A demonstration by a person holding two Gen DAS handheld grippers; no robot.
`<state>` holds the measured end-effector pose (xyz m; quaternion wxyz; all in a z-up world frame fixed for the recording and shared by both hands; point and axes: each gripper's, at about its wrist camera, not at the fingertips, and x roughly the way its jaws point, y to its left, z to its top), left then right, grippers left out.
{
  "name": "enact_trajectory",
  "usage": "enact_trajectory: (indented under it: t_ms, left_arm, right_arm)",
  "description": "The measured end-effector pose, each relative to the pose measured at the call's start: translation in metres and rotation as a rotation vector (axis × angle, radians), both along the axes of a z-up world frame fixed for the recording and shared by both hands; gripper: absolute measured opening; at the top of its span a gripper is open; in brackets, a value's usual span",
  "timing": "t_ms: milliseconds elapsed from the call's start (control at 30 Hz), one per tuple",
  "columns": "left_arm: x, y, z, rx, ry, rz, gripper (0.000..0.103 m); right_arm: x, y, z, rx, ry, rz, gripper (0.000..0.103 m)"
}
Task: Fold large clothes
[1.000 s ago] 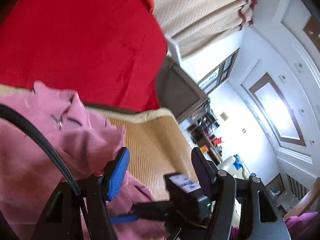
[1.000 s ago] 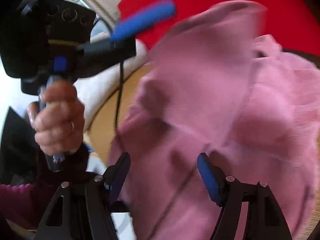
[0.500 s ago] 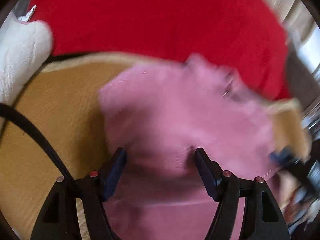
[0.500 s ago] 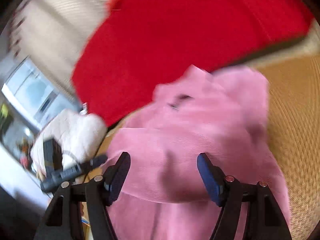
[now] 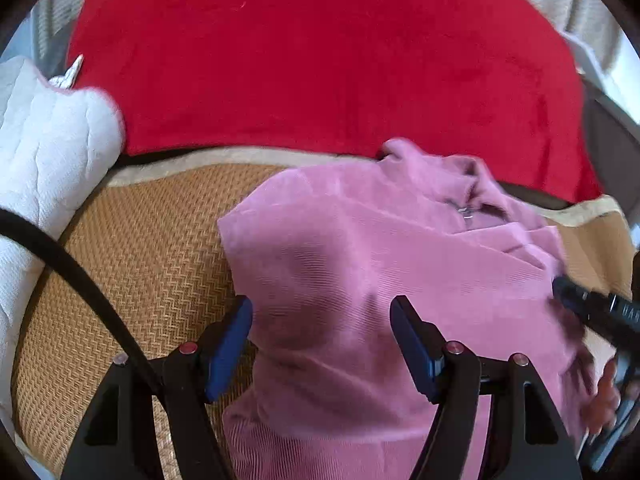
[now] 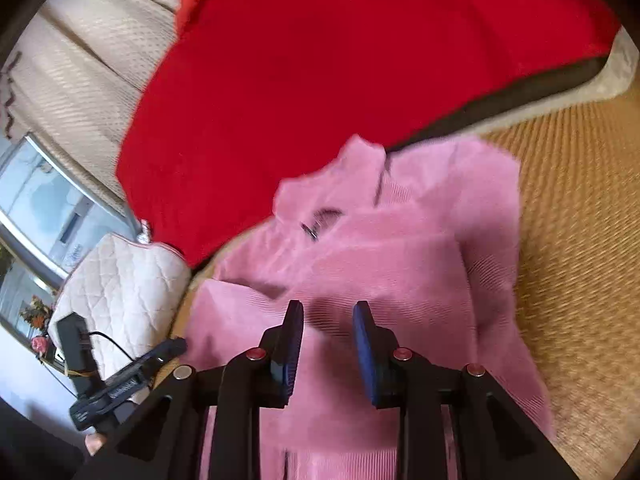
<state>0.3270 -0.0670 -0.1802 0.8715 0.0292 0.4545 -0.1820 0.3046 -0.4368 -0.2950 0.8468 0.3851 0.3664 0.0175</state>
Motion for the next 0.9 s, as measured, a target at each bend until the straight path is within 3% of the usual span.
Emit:
enact_trajectory:
  t_ms: [33, 100, 333, 400, 433, 467, 567, 667, 800, 900]
  left_arm:
    - [0.008, -0.004, -0.012, 0.044, 0.036, 0.014, 0.072]
    - [0.013, -0.006, -0.027, 0.084, 0.086, 0.025, 0.072]
    - [0.002, 0.003, -0.015, 0.031, 0.073, 0.004, 0.072]
    - [0.000, -0.002, -0.023, 0.062, 0.082, -0.005, 0.072]
    - [-0.002, -0.002, -0.028, 0.084, 0.091, -0.011, 0.072]
    - [-0.004, -0.001, -0.032, 0.096, 0.104, -0.019, 0.073]
    - [-0.011, 0.006, -0.031, 0.074, 0.119, -0.026, 0.072]
    - [-0.028, 0.022, -0.017, 0.066, 0.070, -0.036, 0.072]
    - [-0.064, 0.051, 0.007, 0.024, 0.009, -0.052, 0.072]
    - [-0.100, 0.072, 0.008, 0.010, -0.024, -0.048, 0.073]
  right_arm:
    - [0.011, 0.006, -0.010, -0.012, 0.048, 0.014, 0.030]
    - [0.011, 0.008, -0.013, -0.029, 0.042, 0.000, 0.030]
    - [-0.016, 0.000, 0.007, 0.015, -0.017, 0.040, 0.030]
    - [-0.020, 0.000, 0.003, 0.015, 0.000, 0.055, 0.050]
    - [-0.023, -0.001, 0.002, 0.021, 0.017, 0.053, 0.078]
    - [-0.023, 0.002, 0.000, 0.035, 0.029, 0.057, 0.080]
    - [-0.025, 0.010, 0.001, -0.017, 0.030, 0.081, 0.078]
    - [-0.040, 0.007, 0.013, 0.019, -0.031, 0.097, 0.078]
    - [-0.075, -0.002, 0.030, -0.001, -0.086, 0.125, 0.078]
    - [-0.116, -0.014, 0.031, 0.003, -0.105, 0.141, 0.078]
